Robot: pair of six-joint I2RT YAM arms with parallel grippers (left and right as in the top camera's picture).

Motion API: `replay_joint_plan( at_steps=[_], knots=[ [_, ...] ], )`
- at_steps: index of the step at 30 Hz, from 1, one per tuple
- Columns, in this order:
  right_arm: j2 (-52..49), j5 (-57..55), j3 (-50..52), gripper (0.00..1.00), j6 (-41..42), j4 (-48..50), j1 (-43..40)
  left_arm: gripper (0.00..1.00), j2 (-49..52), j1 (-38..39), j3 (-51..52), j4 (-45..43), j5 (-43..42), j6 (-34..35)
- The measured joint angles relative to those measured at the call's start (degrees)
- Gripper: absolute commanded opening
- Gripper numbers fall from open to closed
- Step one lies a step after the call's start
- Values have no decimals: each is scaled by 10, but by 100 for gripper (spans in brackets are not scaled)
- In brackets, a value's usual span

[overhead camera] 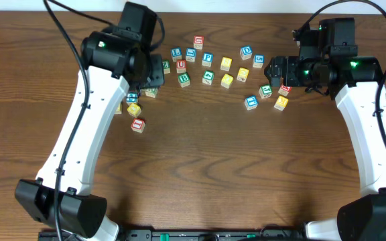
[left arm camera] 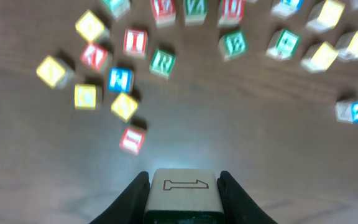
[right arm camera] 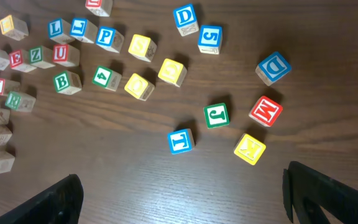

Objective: Spell out NEURIPS
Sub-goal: 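Carry the N block with the left gripper toward the open table area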

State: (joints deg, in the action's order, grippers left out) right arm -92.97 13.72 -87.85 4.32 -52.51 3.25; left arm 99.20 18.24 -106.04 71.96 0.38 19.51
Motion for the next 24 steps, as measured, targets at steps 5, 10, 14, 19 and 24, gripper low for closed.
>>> replay_joint_plan(
  at_steps=[5, 10, 14, 19, 24],
  knots=[
    [0, 0, -1, 99, 0, 0, 0, 27, 0, 11, 66, -29, 0, 19],
    [0, 0, -1, 99, 0, 0, 0, 27, 2, 18, 183, -137, 0, 34],
    [0, 0, -2, 99, 0, 0, 0, 27, 10, 23, 261, -225, 0, 37],
    [0, 0, -2, 99, 0, 0, 0, 27, 34, 25, 321, -297, 0, 39],
    [0, 0, -2, 99, 0, 0, 0, 26, 75, 29, 325, -323, 0, 39]
  ],
)
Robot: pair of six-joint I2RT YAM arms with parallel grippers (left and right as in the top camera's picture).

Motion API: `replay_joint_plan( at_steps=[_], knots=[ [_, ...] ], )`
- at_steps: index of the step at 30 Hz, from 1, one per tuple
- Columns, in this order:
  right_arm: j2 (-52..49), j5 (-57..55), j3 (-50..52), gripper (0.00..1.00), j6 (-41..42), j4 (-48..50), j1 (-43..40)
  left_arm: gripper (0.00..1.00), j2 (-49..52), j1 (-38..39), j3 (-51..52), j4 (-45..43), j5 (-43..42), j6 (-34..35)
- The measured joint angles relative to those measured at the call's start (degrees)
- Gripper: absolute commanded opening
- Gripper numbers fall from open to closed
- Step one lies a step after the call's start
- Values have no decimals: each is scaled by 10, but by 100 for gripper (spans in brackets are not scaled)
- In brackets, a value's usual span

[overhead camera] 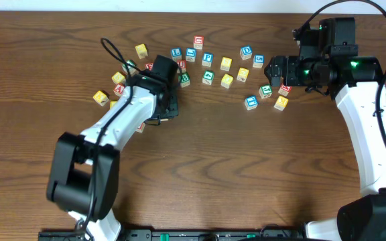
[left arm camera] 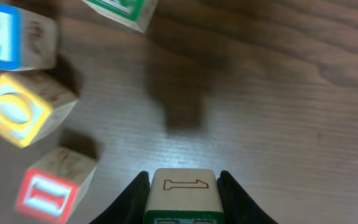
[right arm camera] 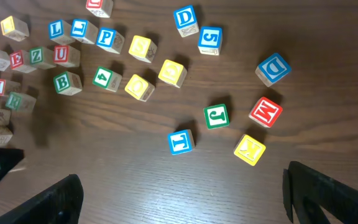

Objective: Spell out NEURIPS
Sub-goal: 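Carry the N block with the left gripper toward the open table area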

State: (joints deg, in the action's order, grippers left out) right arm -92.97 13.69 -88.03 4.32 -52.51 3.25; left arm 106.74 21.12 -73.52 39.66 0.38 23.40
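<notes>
My left gripper (left arm camera: 183, 194) is shut on a pale wooden block (left arm camera: 183, 185) whose visible face bears an outlined 1, with a green-edged face below it. It hangs low over the wood table, just right of the left-hand blocks; in the overhead view the left gripper (overhead camera: 168, 108) is there too. Close by lie a red I block (left arm camera: 51, 186), a yellow O block (left arm camera: 23, 111) and a blue block (left arm camera: 8, 34). My right gripper (right arm camera: 182, 196) is open and holds nothing, above the blue T block (right arm camera: 180, 140). The red U block (right arm camera: 61, 55) and blue P block (right arm camera: 106, 37) lie in the back row.
Several letter blocks lie across the back of the table (overhead camera: 246, 174). On the right are a green J block (right arm camera: 216, 115), red M block (right arm camera: 266, 111), yellow K block (right arm camera: 249, 149) and blue D block (right arm camera: 272, 68). A yellow block (overhead camera: 100, 98) sits far left.
My left arm was high above the left blocks; now it is low over the table beside them, still holding the same block. The right arm has not moved.
</notes>
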Motion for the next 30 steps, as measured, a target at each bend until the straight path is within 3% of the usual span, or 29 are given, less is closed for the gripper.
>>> replay_joint_plan(
  at_steps=[10, 30],
  knots=[
    [0, 0, 0, 99, 0, 0, 0, 26, 56, 28, 0, -10, 0, 0],
    [0, 0, 0, 99, 0, 0, 0, 26, 57, 28, 0, -42, 0, -42]
  ],
)
